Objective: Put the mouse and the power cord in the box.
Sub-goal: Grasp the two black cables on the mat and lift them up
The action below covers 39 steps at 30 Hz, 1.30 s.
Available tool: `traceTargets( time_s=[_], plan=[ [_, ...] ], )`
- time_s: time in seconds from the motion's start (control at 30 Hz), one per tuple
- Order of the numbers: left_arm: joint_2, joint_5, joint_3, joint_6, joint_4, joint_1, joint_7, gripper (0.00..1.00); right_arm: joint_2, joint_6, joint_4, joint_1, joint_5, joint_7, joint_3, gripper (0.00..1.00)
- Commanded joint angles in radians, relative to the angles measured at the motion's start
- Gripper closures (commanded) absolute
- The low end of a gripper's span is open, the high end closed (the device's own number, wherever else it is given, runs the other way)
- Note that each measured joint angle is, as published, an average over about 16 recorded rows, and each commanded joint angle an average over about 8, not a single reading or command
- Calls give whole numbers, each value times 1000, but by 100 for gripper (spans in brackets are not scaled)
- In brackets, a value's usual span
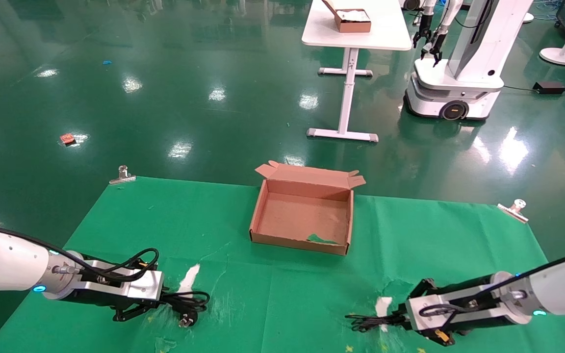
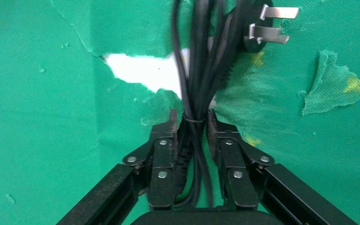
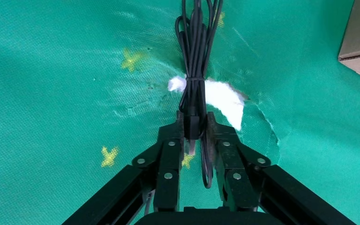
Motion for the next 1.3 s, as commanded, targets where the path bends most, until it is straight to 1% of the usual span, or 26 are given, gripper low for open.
traceTargets(
  time_s=[0.03, 0.27, 0.43, 0.57, 0.7, 0.8, 0.87, 0.97, 1.07, 1.17, 1.3],
  plan=[
    [0, 0, 0, 0, 0, 0, 0, 100, 0, 0, 0, 0, 0, 0, 0, 100],
    [-5, -4, -3, 3, 4, -4, -8, 100, 10, -12, -3, 1, 12, 3, 8, 100],
    [-31, -34, -24, 39, 24, -43, -51, 100, 61, -80, -22, 8, 78, 14, 53, 100],
    [-72, -83, -58, 108, 37, -119, -108, 100, 133, -150, -47, 33, 150, 35, 103, 100],
    [-106, -129, -91, 176, 50, -221, -193, 100, 210, -196, -63, 92, 197, 68, 135, 100],
    [-107, -156, -109, 201, 58, -293, -266, 100, 250, -214, -58, 153, 215, 93, 148, 100],
    [-94, -173, -121, 198, 61, -331, -312, 100, 260, -221, -47, 194, 222, 110, 152, 100],
    [-58, -196, -137, 164, 63, -371, -368, 100, 248, -222, -25, 247, 224, 135, 154, 100],
    [-8, -218, -152, 101, 62, -398, -414, 100, 208, -205, -7, 283, 231, 157, 159, 100],
    [45, -240, -168, 25, 57, -413, -446, 100, 143, -168, 2, 293, 246, 167, 169, 100],
    [111, -267, -187, -74, 49, -421, -465, 100, 28, -83, -5, 260, 272, 162, 186, 100]
  ],
)
